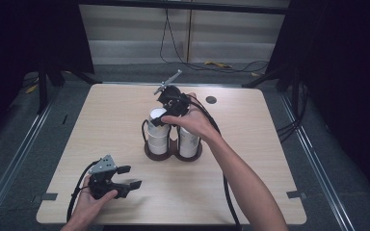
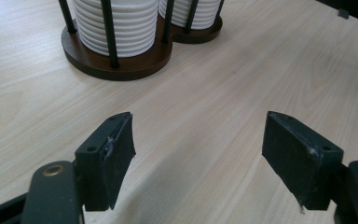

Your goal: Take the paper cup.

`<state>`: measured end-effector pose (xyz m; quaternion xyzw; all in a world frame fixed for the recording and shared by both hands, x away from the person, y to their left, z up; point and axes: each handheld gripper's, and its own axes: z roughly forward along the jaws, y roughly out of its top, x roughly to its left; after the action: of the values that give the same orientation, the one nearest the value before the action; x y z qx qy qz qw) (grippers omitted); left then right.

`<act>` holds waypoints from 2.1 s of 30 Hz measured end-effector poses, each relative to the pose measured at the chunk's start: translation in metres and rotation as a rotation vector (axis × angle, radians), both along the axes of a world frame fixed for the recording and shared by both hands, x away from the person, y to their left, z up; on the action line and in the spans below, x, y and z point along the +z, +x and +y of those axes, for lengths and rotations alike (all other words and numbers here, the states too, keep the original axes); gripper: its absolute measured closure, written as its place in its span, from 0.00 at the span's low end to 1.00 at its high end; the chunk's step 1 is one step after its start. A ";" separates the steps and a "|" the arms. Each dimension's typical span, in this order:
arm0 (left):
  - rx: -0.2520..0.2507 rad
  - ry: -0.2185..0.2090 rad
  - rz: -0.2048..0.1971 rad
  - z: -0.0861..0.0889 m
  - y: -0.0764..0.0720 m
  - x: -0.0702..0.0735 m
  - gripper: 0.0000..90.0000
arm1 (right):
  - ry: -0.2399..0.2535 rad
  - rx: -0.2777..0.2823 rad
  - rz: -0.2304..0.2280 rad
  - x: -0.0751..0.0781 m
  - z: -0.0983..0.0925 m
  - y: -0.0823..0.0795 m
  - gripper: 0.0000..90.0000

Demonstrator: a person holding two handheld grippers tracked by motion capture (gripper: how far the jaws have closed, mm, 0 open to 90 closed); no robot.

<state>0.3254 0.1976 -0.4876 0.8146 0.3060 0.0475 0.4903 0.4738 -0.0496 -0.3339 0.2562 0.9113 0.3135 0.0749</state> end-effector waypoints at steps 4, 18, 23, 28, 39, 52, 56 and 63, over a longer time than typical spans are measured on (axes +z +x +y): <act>-0.017 -0.012 0.034 0.000 0.001 -0.001 0.28 | 0.004 -0.004 -0.005 0.002 -0.002 -0.001 0.40; -0.022 -0.040 0.007 0.000 0.000 0.000 0.22 | 0.089 -0.010 -0.033 0.016 -0.012 -0.007 0.41; -0.030 -0.047 0.020 0.001 0.000 -0.001 0.22 | 0.102 -0.007 -0.052 0.019 -0.012 -0.009 0.42; -0.028 -0.054 0.028 -0.001 0.002 -0.001 0.22 | 0.132 -0.008 -0.060 0.024 -0.016 -0.011 0.42; -0.018 -0.073 0.007 -0.003 0.006 0.004 0.23 | 0.192 -0.018 -0.081 0.032 -0.030 -0.020 0.42; -0.034 -0.078 -0.024 -0.011 0.016 0.021 0.21 | 0.252 0.007 -0.086 0.036 -0.044 -0.041 0.42; -0.032 -0.084 -0.037 -0.014 0.019 0.026 0.19 | 0.272 0.015 -0.087 0.032 -0.048 -0.049 0.42; -0.059 -0.090 -0.066 -0.021 0.025 0.035 0.19 | 0.288 0.030 -0.078 0.025 -0.052 -0.062 0.42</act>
<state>0.3507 0.1765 -0.4522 0.7983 0.2674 0.0459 0.5376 0.4118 -0.1020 -0.3092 0.2382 0.8570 0.4520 0.0678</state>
